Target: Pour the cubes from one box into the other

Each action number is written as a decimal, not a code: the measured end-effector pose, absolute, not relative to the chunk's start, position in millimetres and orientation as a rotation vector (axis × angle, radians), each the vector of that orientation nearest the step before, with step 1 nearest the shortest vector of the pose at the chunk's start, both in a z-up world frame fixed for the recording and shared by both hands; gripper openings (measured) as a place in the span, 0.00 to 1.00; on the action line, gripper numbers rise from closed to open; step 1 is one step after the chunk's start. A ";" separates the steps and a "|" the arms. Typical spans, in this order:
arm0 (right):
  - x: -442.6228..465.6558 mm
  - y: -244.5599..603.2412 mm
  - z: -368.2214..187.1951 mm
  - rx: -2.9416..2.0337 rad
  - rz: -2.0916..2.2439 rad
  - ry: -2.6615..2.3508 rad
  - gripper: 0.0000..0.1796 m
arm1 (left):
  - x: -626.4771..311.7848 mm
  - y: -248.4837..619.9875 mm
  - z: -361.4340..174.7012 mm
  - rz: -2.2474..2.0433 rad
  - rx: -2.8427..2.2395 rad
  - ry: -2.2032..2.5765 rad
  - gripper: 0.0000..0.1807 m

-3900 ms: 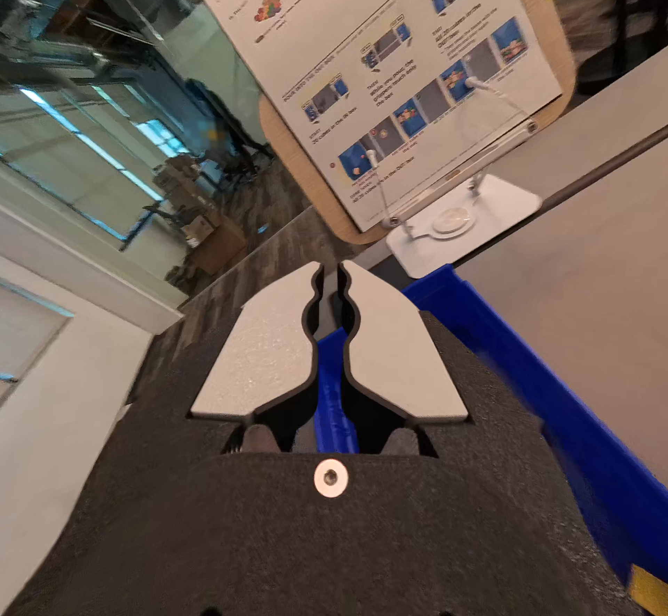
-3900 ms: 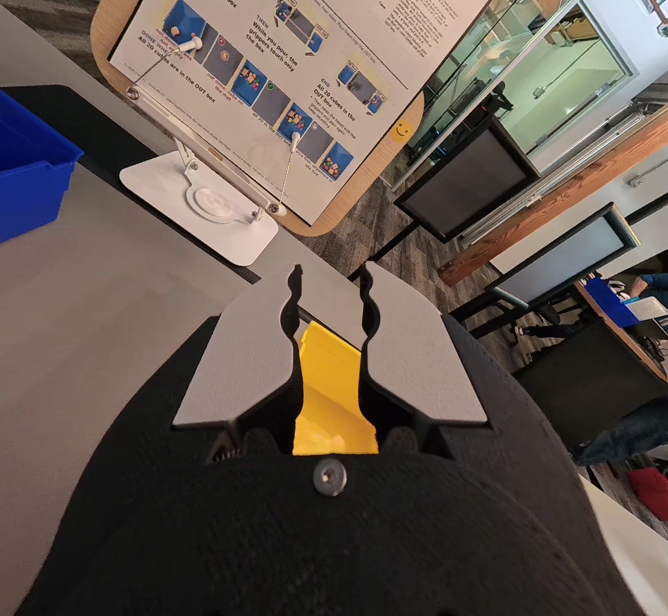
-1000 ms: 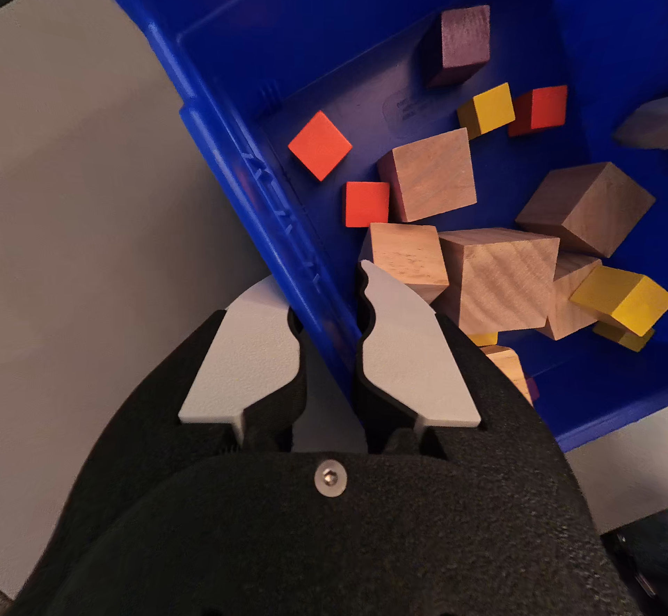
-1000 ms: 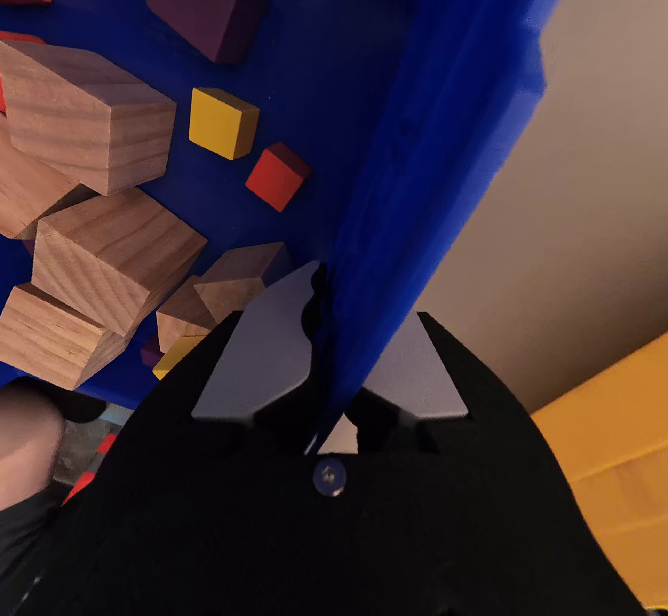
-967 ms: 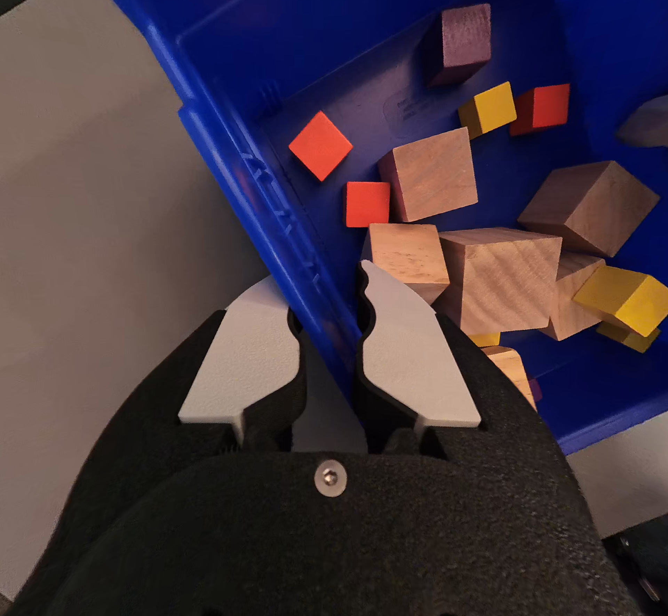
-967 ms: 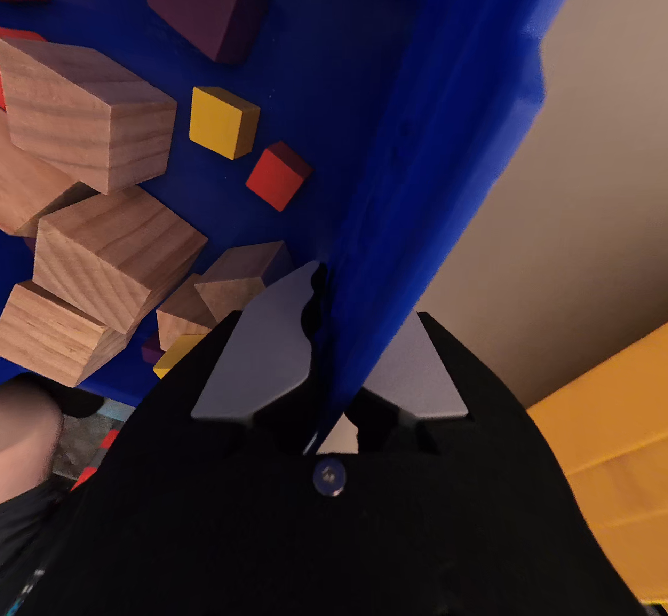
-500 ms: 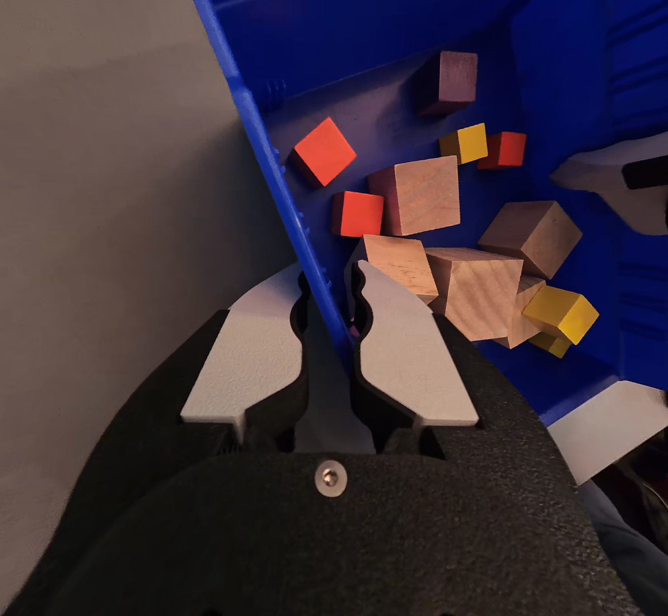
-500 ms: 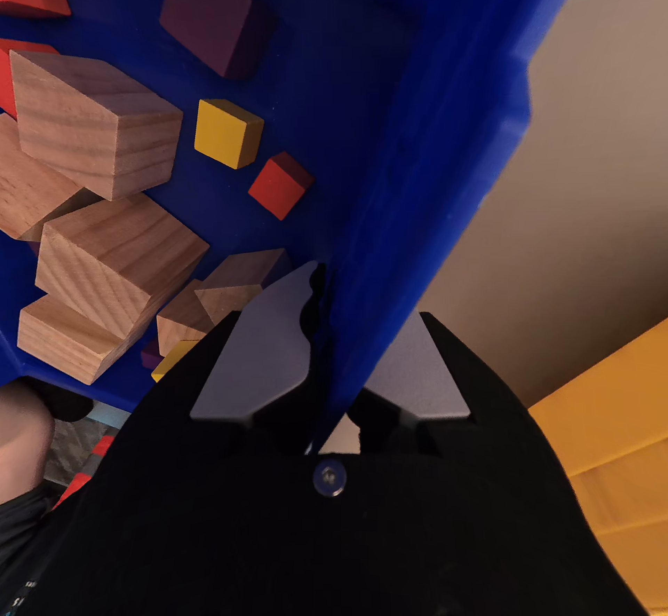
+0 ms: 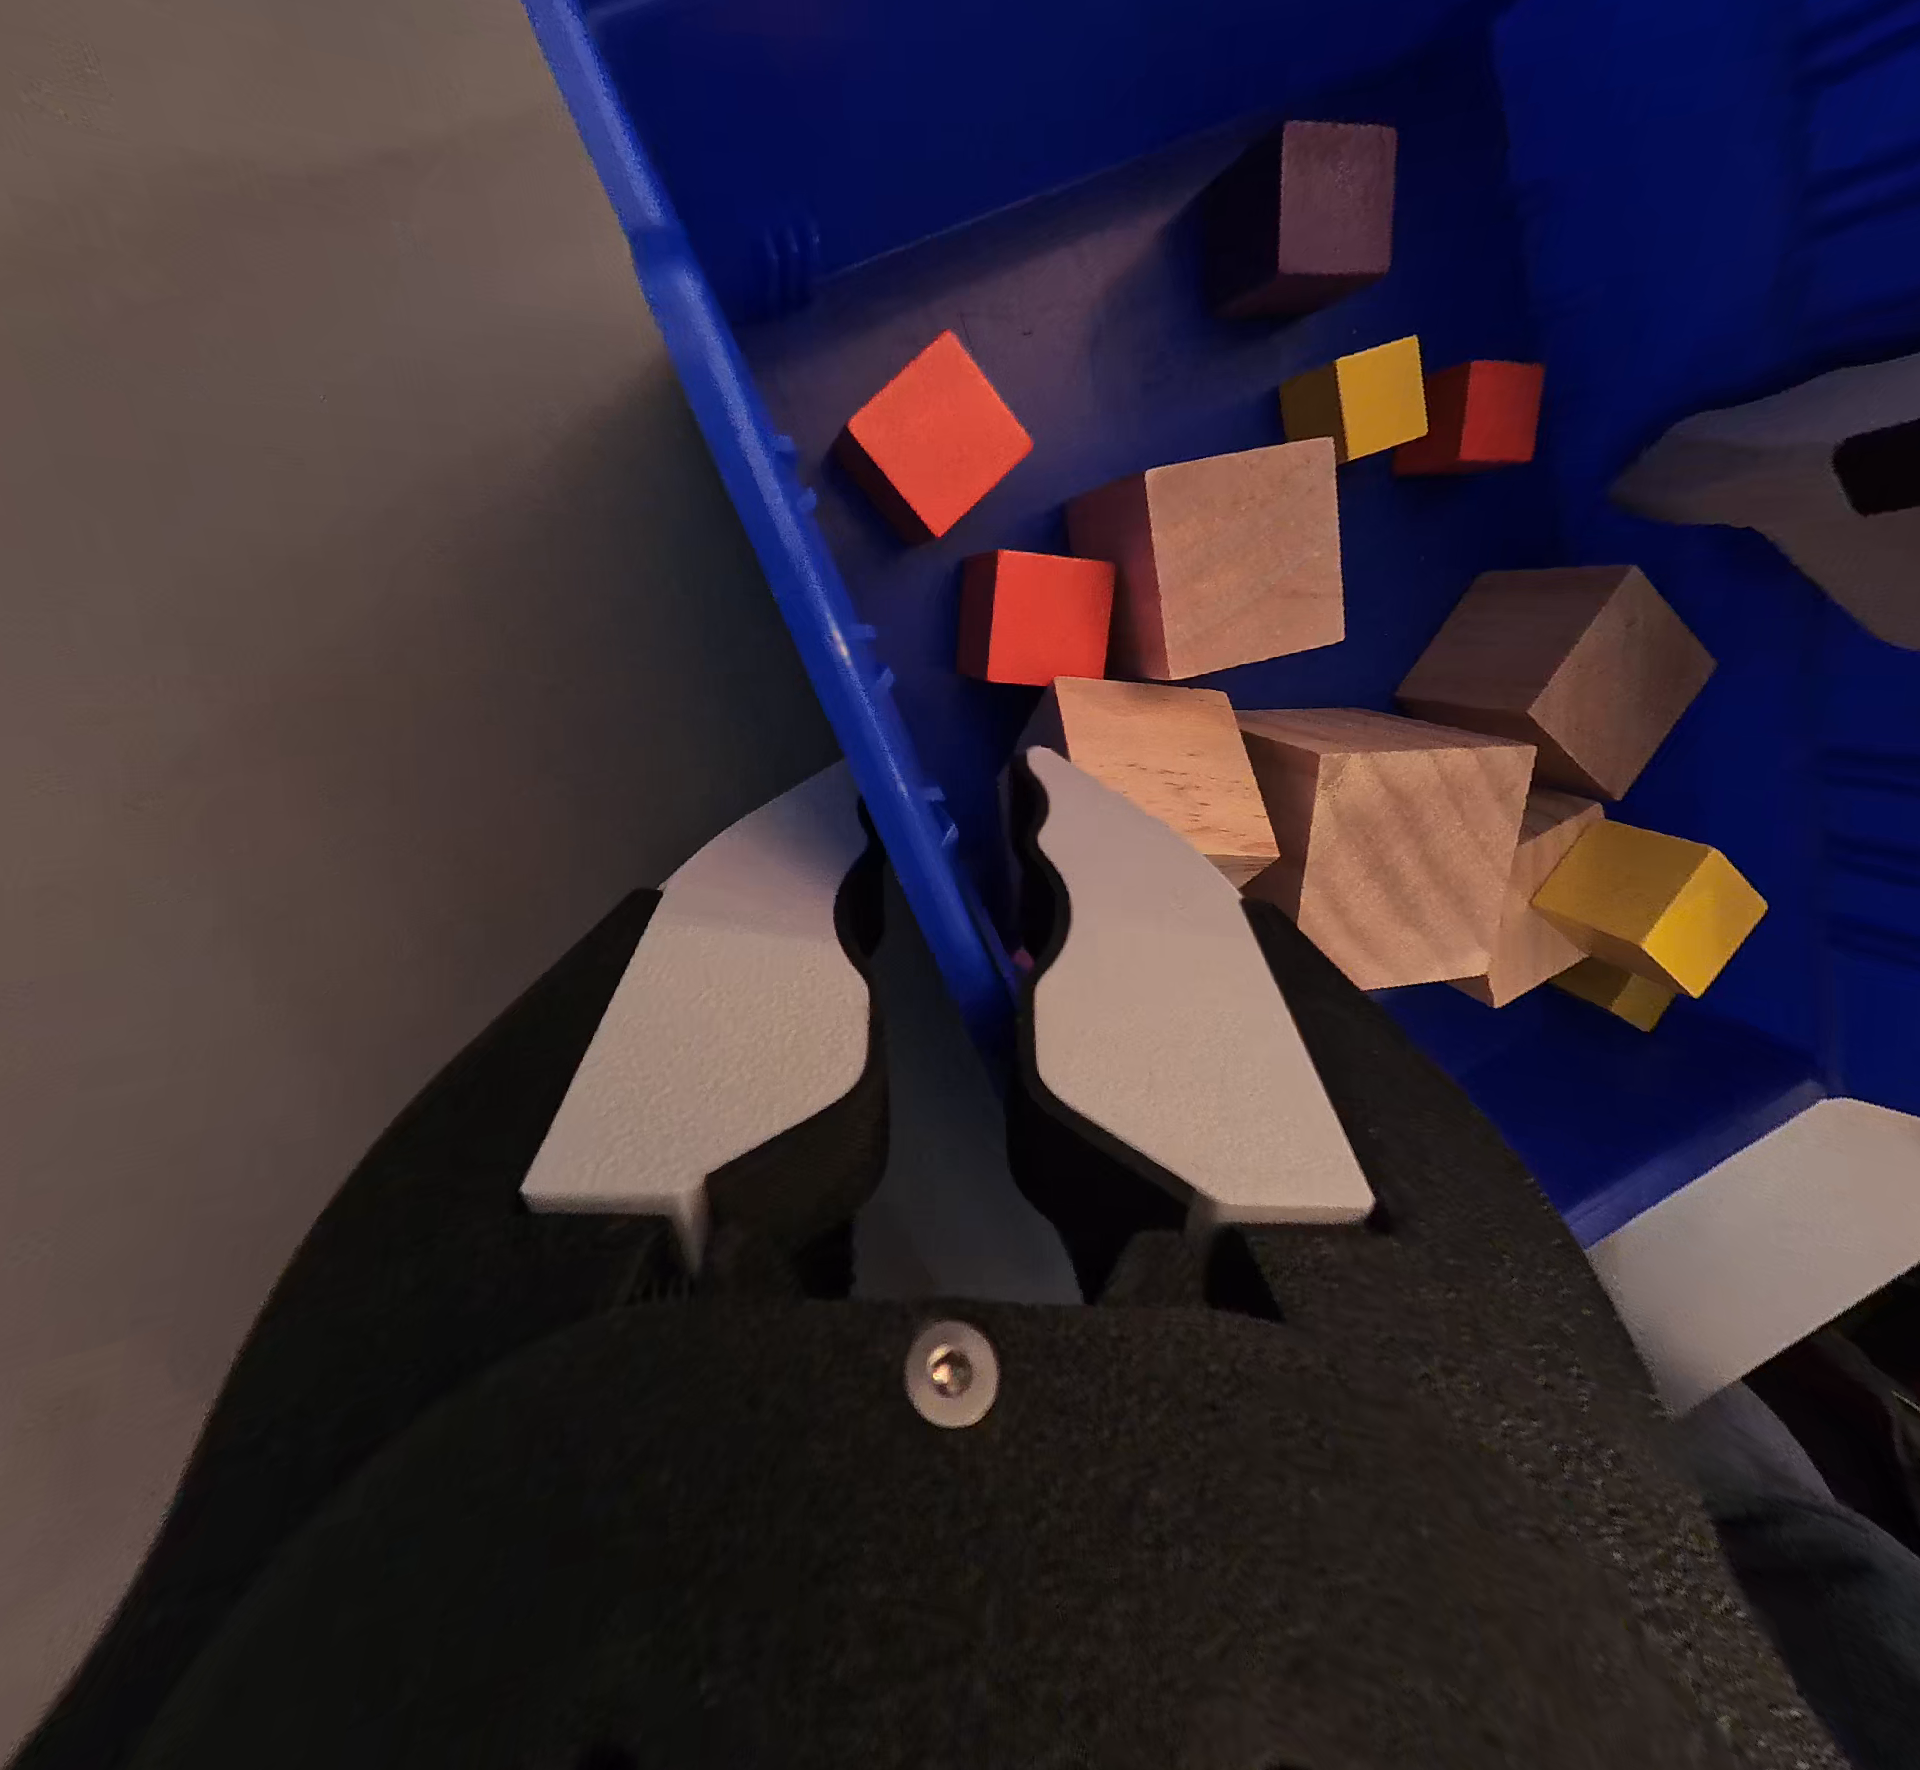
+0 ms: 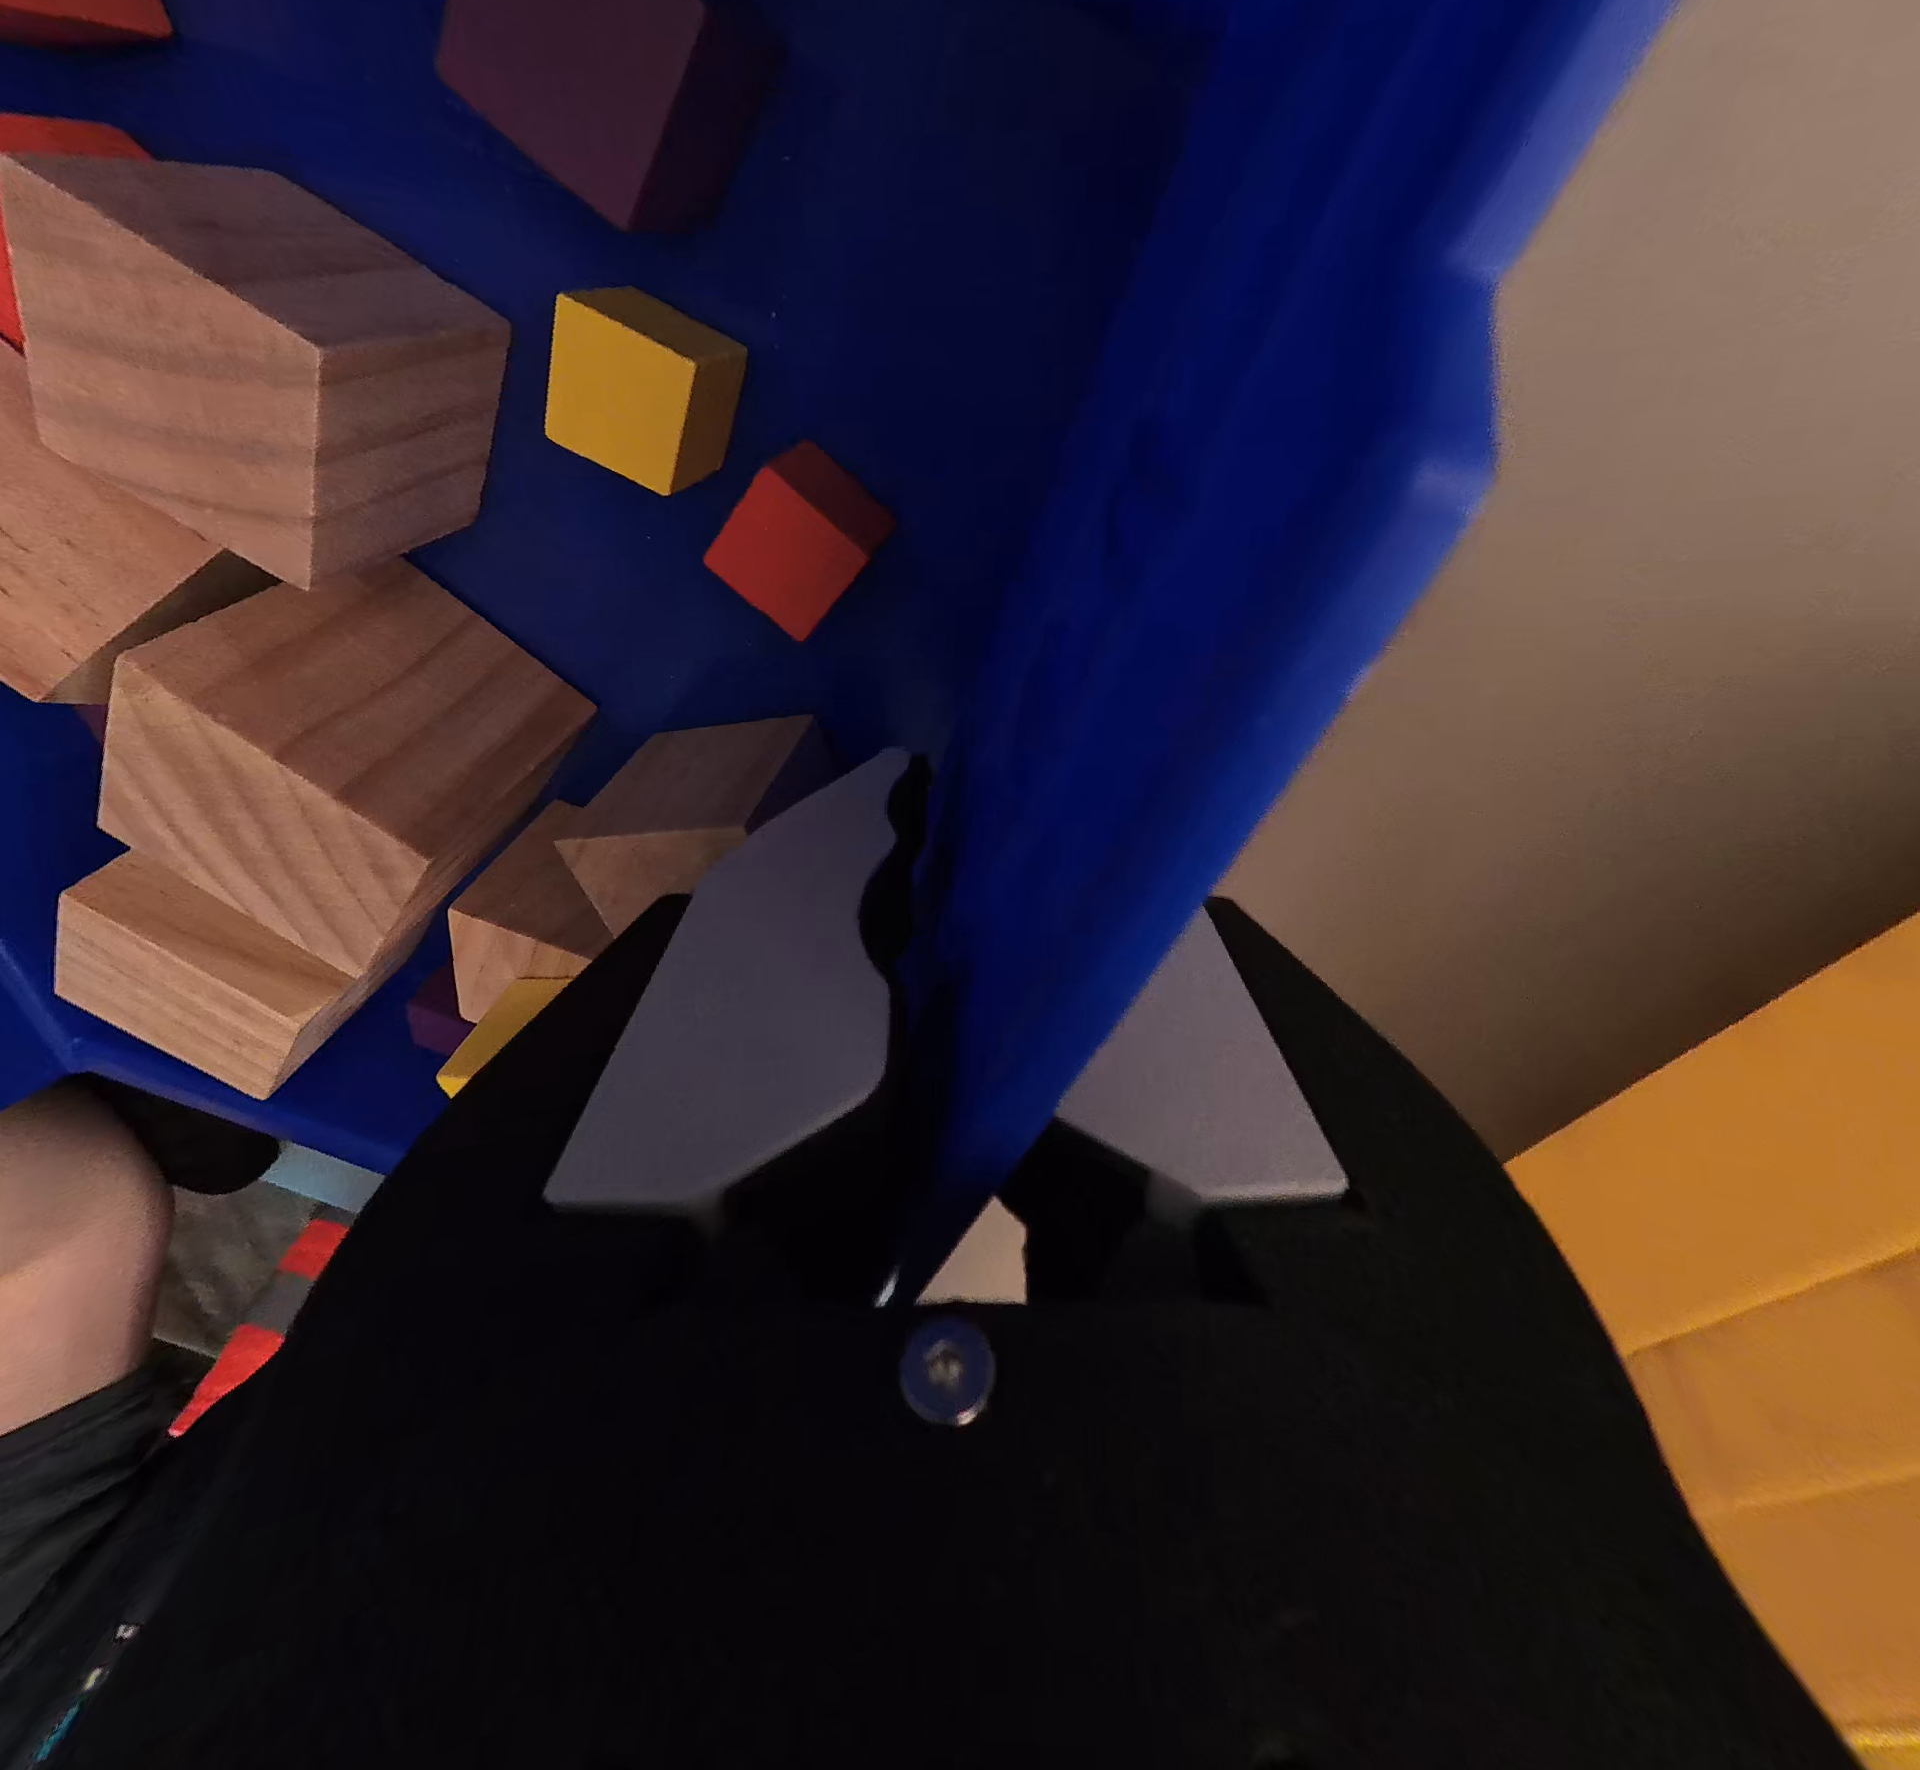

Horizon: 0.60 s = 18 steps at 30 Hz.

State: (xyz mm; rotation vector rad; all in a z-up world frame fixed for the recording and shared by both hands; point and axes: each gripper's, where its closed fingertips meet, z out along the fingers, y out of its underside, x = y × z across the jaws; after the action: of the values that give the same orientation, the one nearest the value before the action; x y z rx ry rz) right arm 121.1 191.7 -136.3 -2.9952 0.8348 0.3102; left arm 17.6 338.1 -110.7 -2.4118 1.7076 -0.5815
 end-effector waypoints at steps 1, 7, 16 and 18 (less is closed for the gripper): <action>121.3 191.2 -136.3 -3.001 0.299 0.841 0.05 | 17.5 338.6 -110.9 -0.563 -2.411 1.706 0.11; 120.4 191.4 -135.6 -3.002 0.292 0.884 0.04 | 17.4 339.7 -110.8 -0.581 -2.431 1.685 0.10; 118.2 190.7 -134.7 -3.004 0.305 0.885 0.04 | 17.7 340.1 -109.9 -0.603 -2.513 1.596 0.10; 118.6 190.9 -134.6 -3.005 0.318 0.878 0.05 | 16.6 341.3 -110.5 -0.553 -2.510 1.629 0.09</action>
State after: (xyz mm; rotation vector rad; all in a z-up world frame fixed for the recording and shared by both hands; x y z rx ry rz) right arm 118.6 190.9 -134.6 -3.0052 0.8782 0.3184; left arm 16.6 341.3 -110.5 -2.5101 1.6294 -0.5532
